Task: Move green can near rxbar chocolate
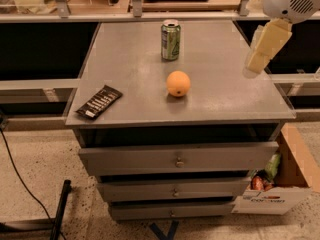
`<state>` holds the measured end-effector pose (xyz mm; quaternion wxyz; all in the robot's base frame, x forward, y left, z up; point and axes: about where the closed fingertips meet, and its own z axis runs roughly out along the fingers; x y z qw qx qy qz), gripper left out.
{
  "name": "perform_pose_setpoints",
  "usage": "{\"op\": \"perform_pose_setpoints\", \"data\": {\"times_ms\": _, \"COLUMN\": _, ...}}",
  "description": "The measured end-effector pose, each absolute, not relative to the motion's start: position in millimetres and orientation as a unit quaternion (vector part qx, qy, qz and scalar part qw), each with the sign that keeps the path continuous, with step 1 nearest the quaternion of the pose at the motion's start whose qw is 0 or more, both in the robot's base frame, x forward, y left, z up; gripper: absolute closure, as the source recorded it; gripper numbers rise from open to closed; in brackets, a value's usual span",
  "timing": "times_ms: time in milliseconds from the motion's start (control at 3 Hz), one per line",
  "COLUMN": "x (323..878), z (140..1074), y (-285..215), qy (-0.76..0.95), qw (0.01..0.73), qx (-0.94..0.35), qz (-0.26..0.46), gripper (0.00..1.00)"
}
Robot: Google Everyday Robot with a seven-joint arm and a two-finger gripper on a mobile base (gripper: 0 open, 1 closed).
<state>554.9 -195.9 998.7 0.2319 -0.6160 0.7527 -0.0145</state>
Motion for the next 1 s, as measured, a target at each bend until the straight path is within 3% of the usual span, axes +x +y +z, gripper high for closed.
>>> {"op": "perform_pose_setpoints", "data": {"times_ms": 333, "x": 597.9, "z": 1000.5, "y": -183.0, "qy": 0.737, "qw": 0.279, "qx": -0.615, "qz": 0.028, "gripper": 0.0}}
{"op": "perform_pose_setpoints", "data": {"times_ms": 1000, "x": 606.4, "z": 1004.8, "y": -181.3, "qy": 0.734, "qw": 0.292, "qx": -0.612, "qz": 0.031, "gripper": 0.0}}
